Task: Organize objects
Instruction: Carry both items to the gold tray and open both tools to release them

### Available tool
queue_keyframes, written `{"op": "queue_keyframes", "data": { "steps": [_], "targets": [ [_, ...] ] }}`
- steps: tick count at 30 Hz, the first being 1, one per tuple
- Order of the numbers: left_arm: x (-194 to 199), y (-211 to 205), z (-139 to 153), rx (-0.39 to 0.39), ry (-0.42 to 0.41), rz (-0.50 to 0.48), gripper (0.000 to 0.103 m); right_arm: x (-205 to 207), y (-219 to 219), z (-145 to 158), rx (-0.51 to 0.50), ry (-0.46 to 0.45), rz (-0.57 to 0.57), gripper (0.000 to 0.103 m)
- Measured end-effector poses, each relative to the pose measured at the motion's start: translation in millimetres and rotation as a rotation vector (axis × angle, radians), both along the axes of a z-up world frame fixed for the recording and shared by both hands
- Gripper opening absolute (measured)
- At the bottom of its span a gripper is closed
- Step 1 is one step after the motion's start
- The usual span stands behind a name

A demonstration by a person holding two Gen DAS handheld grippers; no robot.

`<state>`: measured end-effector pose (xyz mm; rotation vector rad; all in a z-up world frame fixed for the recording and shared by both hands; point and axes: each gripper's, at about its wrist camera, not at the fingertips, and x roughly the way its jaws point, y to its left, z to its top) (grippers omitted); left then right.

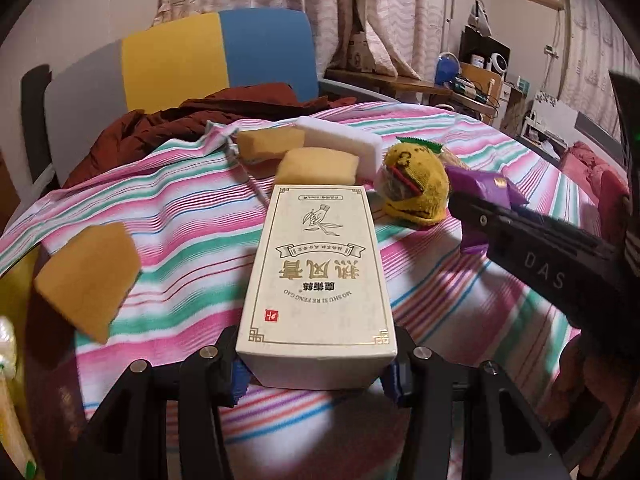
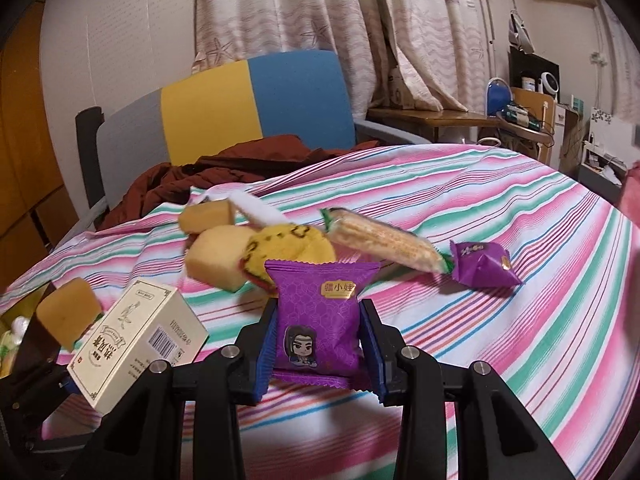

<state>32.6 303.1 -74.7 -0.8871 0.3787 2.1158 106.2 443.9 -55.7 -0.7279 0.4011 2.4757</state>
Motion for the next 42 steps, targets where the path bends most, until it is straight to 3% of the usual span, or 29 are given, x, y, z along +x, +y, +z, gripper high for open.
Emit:
{"op": "queue_keyframes", "data": {
  "steps": [7, 15, 21, 30, 42],
  "targets": [
    [18.6, -33.1, 36.3, 0.079, 0.080, -0.021, 0.051, 5.2, -22.8, 2.4, -0.061, -0.004, 0.055, 0.039],
    [12.5, -90.4, 58.9, 0.165, 0.016, 0.069, 0.051, -6.8, -67.5, 23.0, -0.070, 0.017, 0.201, 0.039],
    [7.0, -143.1, 73.8, 0.204, 0.018, 0.166, 0.051, -21.1, -111.3, 40.1, -0.073, 0.035, 0.349, 0.039],
    [-11.0, -218.4, 62.4, 0.210, -0.067, 0.332, 0.051, -41.5, -183.4, 53.3, -0.083, 0.013, 0.593, 0.039],
    [-29.2, -313.0, 18.1, 0.178, -0.272, 0.523, 0.051, -66.7, -258.8, 44.1, -0.105, -0.109, 0.830, 0.040]
  ]
}}
